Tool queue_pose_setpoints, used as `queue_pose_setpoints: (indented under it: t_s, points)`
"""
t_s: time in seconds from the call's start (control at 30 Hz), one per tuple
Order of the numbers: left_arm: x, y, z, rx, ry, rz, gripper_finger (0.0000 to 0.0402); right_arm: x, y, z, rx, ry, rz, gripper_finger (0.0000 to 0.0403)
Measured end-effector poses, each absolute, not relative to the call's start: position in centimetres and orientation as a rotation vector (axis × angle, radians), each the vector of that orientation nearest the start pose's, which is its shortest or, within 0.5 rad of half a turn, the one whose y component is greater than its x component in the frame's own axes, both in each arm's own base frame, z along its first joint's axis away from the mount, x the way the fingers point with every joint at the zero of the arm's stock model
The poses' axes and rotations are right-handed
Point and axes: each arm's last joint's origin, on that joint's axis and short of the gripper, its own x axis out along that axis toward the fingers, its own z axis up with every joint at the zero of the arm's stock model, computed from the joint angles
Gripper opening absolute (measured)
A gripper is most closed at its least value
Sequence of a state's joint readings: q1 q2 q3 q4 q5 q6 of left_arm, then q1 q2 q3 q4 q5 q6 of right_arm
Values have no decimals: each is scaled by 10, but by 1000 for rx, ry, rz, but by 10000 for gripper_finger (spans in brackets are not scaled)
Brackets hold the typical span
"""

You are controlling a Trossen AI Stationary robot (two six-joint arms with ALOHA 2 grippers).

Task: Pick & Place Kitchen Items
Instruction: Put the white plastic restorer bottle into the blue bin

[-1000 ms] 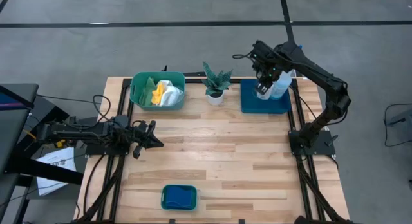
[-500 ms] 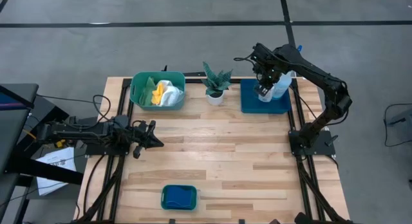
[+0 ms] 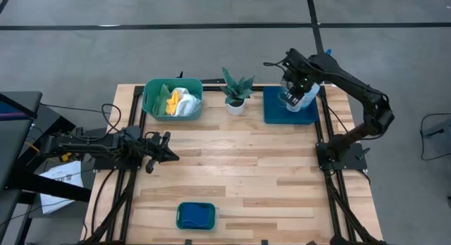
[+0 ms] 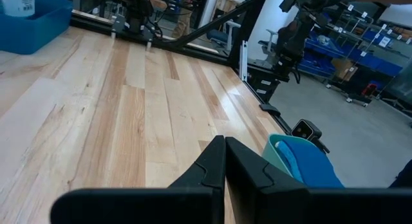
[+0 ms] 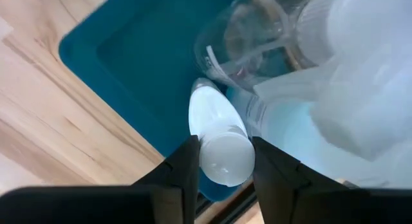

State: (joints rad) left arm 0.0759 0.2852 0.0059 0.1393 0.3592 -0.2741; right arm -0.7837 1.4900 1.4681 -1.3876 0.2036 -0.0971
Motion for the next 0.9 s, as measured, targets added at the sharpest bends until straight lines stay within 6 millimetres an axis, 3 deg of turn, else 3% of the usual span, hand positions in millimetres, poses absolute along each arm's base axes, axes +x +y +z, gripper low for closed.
queue_pose_setpoints:
  t_s: [0.2, 0.67, 0.9]
  points:
    - [113, -2, 155, -302, 176, -264, 3, 173, -181, 323, 353, 1349, -757, 107]
    - [113, -2, 155, -302, 176, -265, 3, 172, -182, 300, 364, 1351, -738, 107]
    - [113, -2, 155, -302, 175, -264, 3, 171, -181, 298, 362, 1362, -741, 107]
